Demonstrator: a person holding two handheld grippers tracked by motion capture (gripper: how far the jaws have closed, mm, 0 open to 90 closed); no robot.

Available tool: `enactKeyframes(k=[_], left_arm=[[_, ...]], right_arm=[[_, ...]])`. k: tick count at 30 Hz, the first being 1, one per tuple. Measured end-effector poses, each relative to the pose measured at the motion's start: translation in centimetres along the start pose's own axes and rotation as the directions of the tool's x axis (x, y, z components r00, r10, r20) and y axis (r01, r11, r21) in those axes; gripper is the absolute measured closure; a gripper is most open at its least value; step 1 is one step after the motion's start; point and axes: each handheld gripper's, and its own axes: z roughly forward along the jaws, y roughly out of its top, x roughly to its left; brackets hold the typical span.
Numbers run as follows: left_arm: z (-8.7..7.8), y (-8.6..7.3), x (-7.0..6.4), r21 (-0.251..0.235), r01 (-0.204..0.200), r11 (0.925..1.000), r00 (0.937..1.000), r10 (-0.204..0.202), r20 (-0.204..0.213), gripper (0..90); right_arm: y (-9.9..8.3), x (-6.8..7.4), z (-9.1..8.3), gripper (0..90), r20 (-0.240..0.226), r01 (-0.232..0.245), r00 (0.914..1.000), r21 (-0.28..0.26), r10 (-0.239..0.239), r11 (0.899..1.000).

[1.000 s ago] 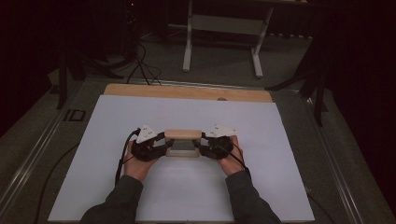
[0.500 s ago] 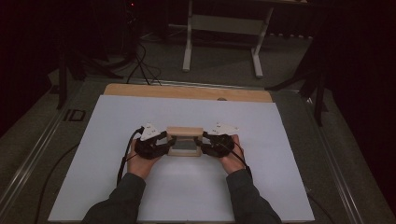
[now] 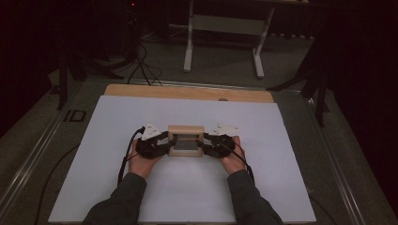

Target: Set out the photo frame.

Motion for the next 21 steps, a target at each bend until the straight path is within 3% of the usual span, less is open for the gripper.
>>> enactKeyframes(k=[21], left_arm=[[0.92,-0.03,0.40,0.032,0.010,0.9994,0.9999,-0.011,0.011,49.7]], right_arm=[[-0.68,-0.16,0.38,53.7,-0.014,-0.034,0.9993,0.013,0.034,0.999]])
